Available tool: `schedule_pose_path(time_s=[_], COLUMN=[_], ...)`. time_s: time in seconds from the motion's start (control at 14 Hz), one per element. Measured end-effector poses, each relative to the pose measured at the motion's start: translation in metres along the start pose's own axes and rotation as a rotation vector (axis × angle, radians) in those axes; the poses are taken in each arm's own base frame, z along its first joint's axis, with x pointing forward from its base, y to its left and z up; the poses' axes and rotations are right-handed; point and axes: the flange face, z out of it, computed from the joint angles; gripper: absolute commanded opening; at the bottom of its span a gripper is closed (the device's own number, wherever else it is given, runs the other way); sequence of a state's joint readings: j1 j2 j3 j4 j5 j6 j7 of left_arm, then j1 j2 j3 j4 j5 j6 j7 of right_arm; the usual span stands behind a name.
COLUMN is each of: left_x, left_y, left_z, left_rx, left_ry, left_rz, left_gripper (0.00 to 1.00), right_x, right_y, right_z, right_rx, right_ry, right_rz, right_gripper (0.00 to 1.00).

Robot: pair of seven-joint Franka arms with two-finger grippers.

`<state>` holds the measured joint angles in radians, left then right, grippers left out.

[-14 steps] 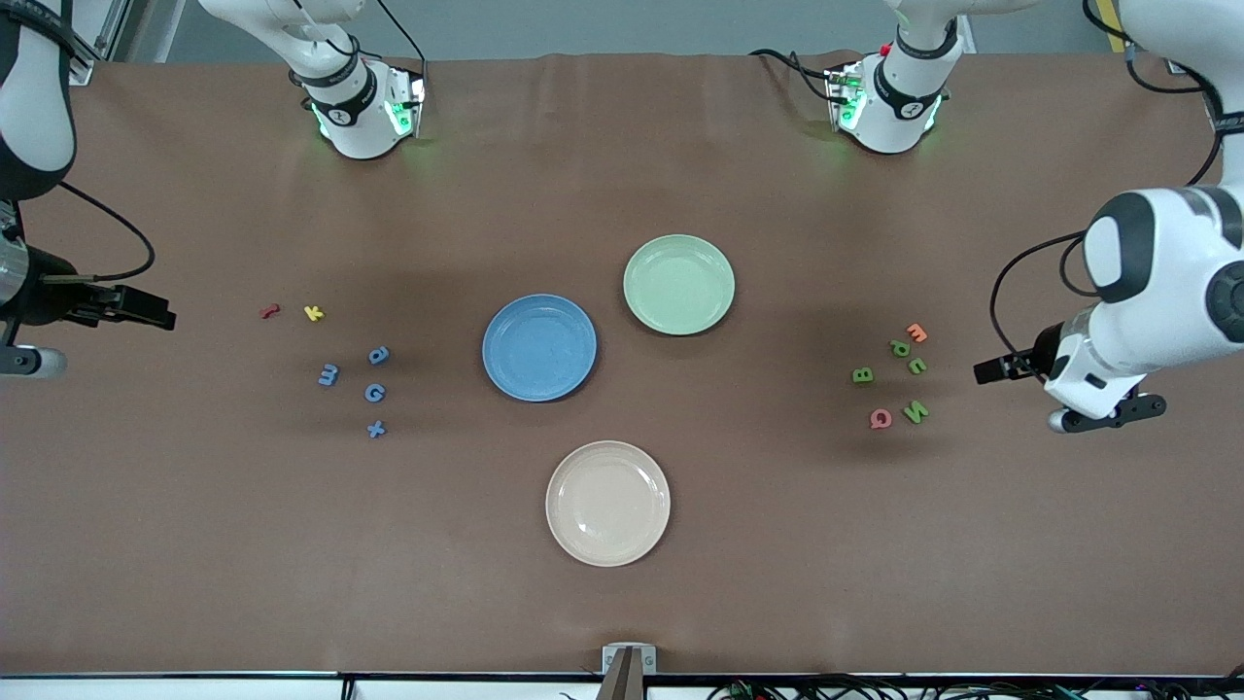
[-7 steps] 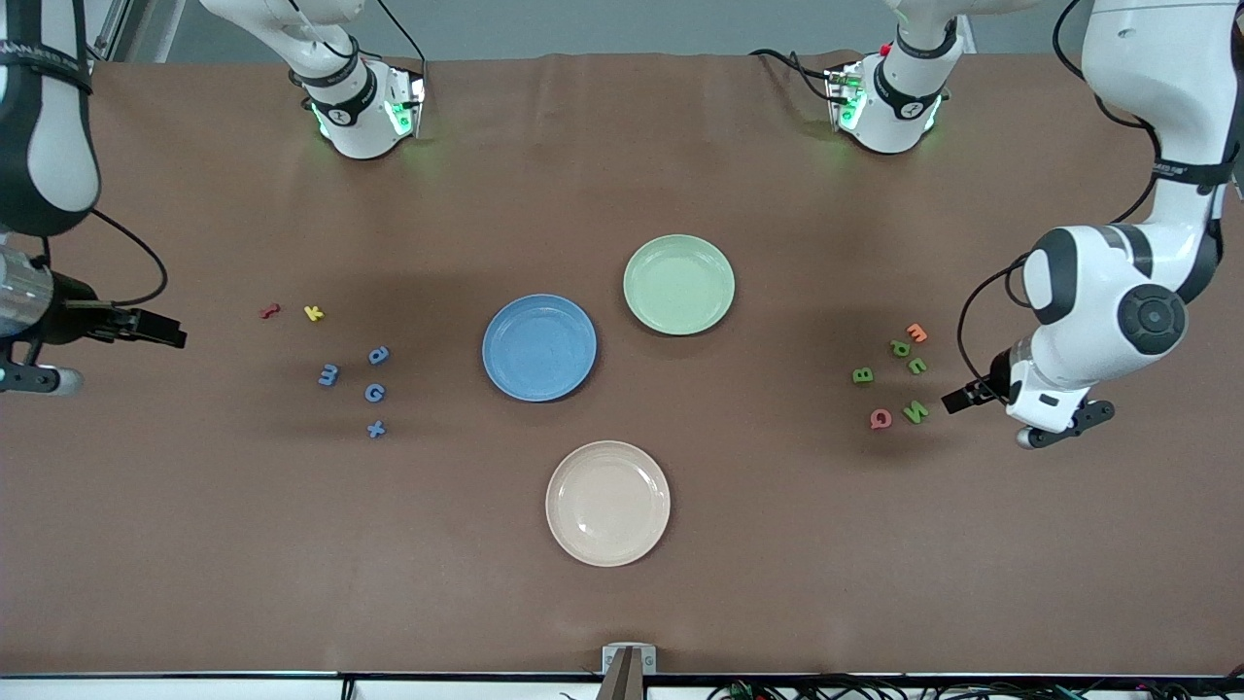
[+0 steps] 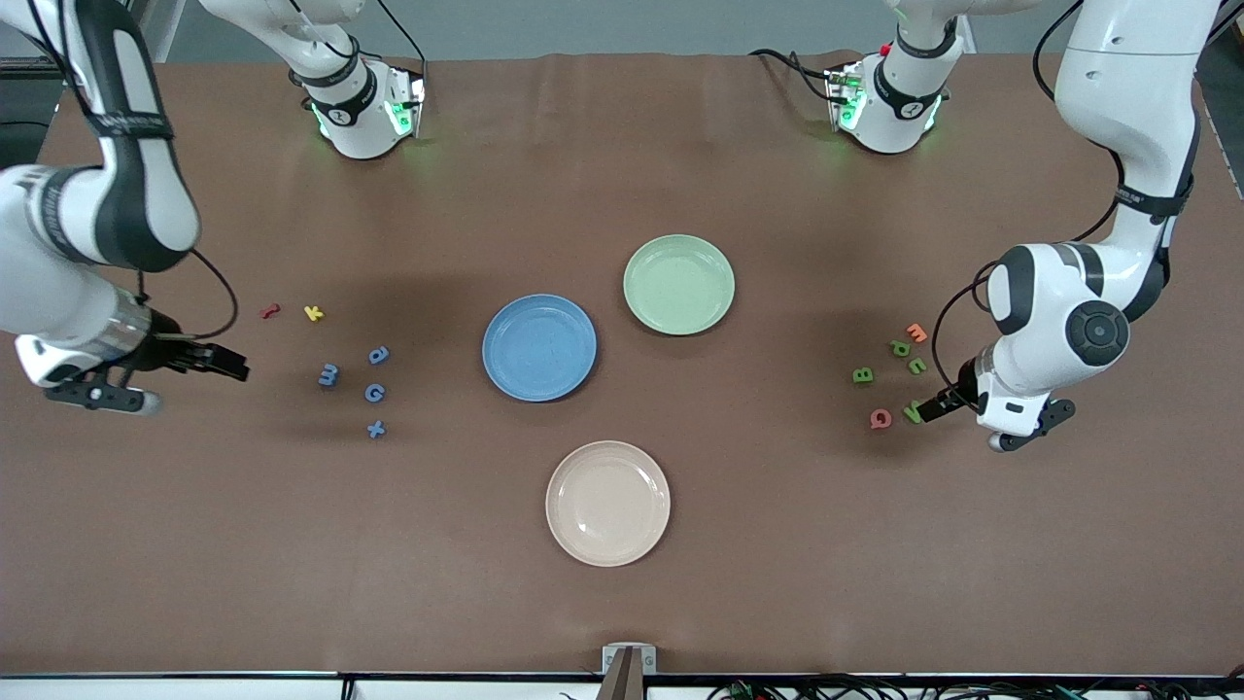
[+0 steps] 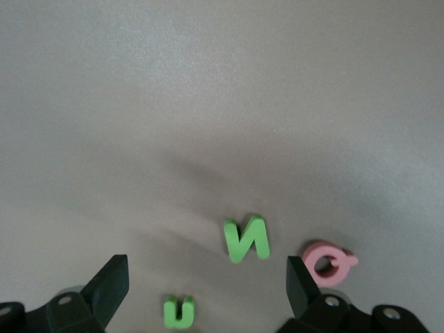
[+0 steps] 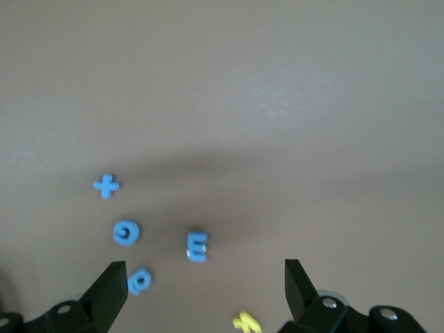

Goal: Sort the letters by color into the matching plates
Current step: 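Grasp the green N with the left gripper while the right gripper grasps the blue E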

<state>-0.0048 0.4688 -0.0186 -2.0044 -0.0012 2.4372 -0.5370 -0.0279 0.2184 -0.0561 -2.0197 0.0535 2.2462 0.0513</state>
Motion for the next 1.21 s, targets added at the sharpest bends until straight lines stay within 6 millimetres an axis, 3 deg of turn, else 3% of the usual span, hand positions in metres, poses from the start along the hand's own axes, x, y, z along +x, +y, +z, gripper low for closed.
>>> schedule_pose_path(time_s=[0.14,0.36,0.79,1.21], left_x=[-0.001,-0.006,-0.010,-0.010], left_y=[0.003,0.012,0.018,0.017], left_z=[0.012,0.025,0.043,0.049], left_rx=[-0.006,-0.015,-0.019,-0.017], left_ry=[0.004,0.009,0.010,0.007], left_rz=[-0.023,-0.057,-0.074,-0.075], left_gripper=[1.00,1.00,0.98,0.68], right_x=[-0.004,-0.009,-0.029,-0.046], right_y=[-0.010,-0.011,-0.014,-0.034], right_z=[0.049,0.095,0.134,0.162], right_rx=[-0.005,-0.013,-0.018,-0.022], right_ry=[0.001,-0.008,0.009,0.014], right_rz=[0.007,0.019,0.009,0.007], right_gripper=[0.73,0.69,0.69,0.69])
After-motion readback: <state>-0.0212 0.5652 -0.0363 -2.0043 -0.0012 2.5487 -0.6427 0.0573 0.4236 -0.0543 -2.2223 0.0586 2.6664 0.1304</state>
